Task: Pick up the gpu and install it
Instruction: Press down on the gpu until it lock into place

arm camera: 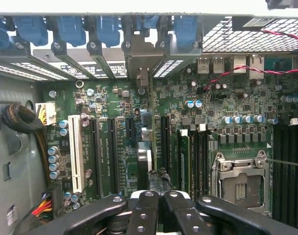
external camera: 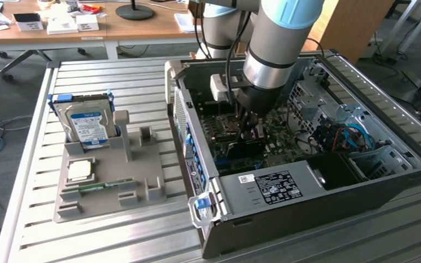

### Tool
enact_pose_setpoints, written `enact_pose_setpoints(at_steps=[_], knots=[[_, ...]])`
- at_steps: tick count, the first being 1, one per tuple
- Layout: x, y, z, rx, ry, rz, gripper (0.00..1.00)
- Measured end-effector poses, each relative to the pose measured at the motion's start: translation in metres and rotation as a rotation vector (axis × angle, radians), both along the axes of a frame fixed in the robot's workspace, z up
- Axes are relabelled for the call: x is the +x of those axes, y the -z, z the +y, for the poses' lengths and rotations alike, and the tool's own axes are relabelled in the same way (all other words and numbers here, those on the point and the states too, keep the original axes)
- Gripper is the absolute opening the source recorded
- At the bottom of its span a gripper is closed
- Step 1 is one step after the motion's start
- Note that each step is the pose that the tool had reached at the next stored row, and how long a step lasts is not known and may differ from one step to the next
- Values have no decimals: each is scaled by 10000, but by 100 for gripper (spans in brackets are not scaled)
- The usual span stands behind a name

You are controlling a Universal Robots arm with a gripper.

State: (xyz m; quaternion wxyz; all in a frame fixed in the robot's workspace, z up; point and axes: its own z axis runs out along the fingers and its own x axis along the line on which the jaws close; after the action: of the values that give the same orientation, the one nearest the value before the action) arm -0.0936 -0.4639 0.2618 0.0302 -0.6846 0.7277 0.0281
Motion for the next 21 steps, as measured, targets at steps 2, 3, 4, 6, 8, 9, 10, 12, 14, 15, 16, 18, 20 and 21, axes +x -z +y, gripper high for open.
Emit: enact_pose_setpoints(at_steps=[2,3,4,6,8,9,10,12,14,15,16,18,20,21], knots=[[0,1,0,2,0,-1,11],[0,2,0,3,0,-1,11],[0,2,0,3,0,-1,11],[-1,4,0,3,1,-2,11],[-1,4,0,3,0,-1,11],[-1,4,0,3,0,-1,11],[-1,4,0,3,0,-1,11],[-1,5,0,3,0,-1,11],[-14,10,0,3,1,-1,11],[-14,10,0,3,0,-2,11],[-14,10,0,3,0,-1,11],[-14,10,0,3,0,-1,11],[-14,10,0,3,0,-1,11],[-14,10,0,3,0,-1,11]])
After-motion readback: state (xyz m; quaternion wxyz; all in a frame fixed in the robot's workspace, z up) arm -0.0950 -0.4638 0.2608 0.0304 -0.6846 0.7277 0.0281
